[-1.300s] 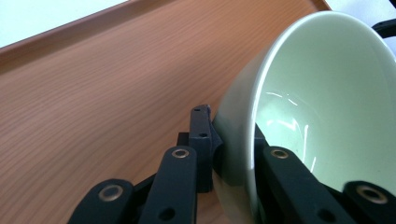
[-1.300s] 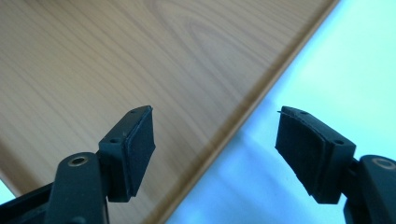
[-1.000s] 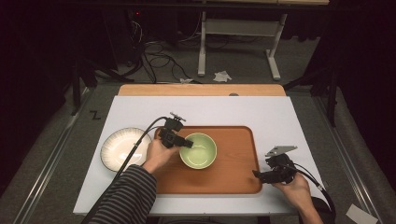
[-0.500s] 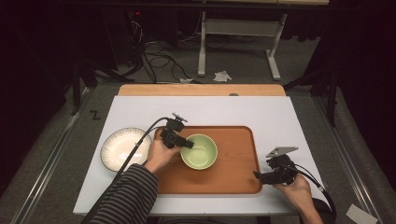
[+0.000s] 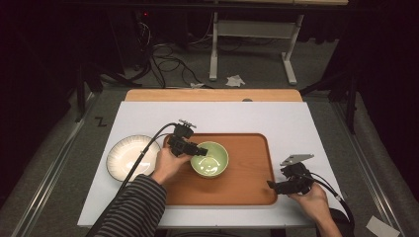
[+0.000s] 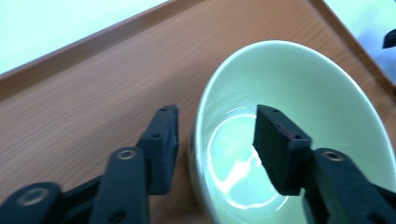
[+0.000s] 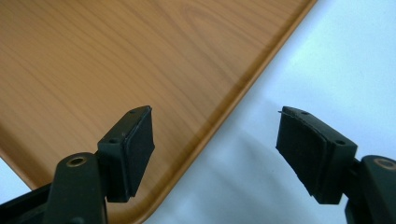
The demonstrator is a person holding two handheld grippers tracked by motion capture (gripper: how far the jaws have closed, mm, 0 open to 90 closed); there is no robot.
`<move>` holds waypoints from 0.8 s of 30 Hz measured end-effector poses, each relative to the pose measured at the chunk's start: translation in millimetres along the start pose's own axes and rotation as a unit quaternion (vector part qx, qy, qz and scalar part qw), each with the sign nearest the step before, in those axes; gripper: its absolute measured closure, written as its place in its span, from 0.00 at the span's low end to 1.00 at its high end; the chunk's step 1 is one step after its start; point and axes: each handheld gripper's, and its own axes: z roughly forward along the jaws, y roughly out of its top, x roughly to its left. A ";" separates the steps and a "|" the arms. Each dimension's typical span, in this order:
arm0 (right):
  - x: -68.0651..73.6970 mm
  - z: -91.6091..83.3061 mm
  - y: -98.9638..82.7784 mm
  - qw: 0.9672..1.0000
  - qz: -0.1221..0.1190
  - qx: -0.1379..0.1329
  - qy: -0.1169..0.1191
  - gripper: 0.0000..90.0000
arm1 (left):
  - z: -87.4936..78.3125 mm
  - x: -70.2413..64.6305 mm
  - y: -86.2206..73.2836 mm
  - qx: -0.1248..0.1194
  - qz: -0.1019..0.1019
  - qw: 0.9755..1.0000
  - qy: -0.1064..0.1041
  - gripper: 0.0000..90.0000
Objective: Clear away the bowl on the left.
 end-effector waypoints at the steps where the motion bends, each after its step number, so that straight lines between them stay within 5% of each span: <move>1: 0.2 0.4 0.5 1.000 -0.001 -0.001 0.001 0.32 | -0.8 -0.6 -0.2 0.001 -0.001 1.000 0.001 0.51; 11: 0.9 4.4 7.3 1.000 -0.011 -0.002 0.009 0.32 | -15.9 -5.6 -3.1 -0.021 0.020 0.999 0.029 0.43; 24: 2.9 9.9 16.3 0.999 -0.032 0.000 0.019 0.32 | -26.8 -4.6 -9.9 -0.042 0.011 0.998 0.036 0.41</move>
